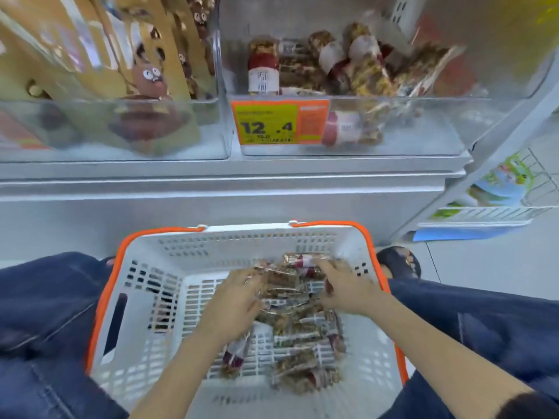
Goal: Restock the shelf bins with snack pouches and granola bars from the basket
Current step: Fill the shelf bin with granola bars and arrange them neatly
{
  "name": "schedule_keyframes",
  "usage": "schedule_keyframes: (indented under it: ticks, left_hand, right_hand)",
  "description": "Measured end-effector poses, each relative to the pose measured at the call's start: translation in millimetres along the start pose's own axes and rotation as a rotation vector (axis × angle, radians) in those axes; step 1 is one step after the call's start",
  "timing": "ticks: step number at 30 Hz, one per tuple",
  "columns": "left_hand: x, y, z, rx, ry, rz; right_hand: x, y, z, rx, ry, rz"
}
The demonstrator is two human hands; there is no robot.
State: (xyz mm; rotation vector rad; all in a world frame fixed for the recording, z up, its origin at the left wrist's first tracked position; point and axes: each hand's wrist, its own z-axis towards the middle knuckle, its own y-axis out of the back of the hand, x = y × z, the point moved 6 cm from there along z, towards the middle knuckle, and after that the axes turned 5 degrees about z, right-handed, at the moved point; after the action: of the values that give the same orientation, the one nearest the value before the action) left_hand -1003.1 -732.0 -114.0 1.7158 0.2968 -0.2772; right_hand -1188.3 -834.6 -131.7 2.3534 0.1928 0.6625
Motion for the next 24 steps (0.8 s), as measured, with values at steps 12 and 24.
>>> schedule_keyframes:
  ticks: [12, 24]
  left_hand:
    - [107.6, -137.3, -42.7, 0.468, 0.639, -0.217]
    - [91.4, -155.5, -62.6, 0.500, 0.618, 0.024]
  right_hand:
    - [41.2, -79.0, 62.2, -0.104, 0.027, -0.031]
    - [48.5, -130.9, 89.9, -0.037, -0.143, -0.060]
